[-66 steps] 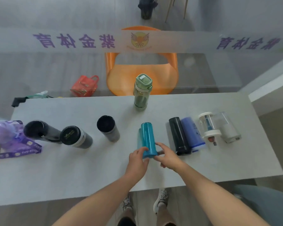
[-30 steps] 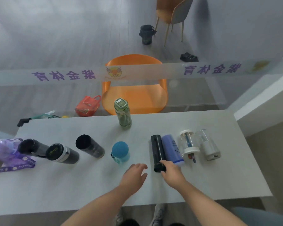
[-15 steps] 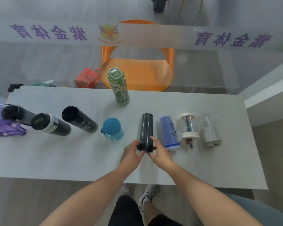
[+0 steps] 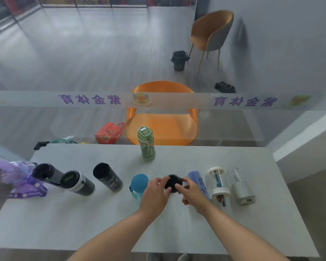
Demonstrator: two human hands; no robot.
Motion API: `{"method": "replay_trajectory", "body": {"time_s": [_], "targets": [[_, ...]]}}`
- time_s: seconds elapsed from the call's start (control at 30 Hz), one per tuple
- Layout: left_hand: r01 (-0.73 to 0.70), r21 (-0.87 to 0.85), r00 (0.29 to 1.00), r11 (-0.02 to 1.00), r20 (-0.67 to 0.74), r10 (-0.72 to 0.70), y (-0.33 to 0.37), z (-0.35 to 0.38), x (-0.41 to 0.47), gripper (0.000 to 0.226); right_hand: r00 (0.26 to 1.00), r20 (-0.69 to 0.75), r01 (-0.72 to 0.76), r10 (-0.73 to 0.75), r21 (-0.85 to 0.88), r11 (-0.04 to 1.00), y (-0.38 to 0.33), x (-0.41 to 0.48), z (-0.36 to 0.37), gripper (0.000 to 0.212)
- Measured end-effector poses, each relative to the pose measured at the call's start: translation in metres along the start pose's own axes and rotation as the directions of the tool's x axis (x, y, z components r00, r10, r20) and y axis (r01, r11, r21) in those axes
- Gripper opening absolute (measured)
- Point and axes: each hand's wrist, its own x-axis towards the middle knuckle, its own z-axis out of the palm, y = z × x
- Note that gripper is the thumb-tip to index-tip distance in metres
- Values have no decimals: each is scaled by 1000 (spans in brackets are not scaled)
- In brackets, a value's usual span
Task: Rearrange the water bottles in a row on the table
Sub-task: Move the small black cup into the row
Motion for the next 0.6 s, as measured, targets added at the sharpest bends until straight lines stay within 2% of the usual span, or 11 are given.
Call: {"method": "replay_trajectory", "body": {"time_s": [0.13,0.27,0.37,0.5,0.6], "targets": [[-125,240,992,963,20,124,-2,-3,25,34,998,-66,-6,7,15,1000,-12,12,5,45],[-199,327,980,924,72,186,-6,-5,30,39,994,-106,-18,12,-49,999,-14,8,-2,46],[-279,299,960,913,69,270,-2,-5,25,40,981,-195,-42,14,-144,989,-5,-5,-20,43],[-547,216,834,808,221,505,5,10,16,33,964,-264,-96,19,-279,955,26,-20,-51,42],[-531,109,819,840,321,476,17,24,1,31,956,-292,-120,23,-319,940,53,-31,-67,37]]}}
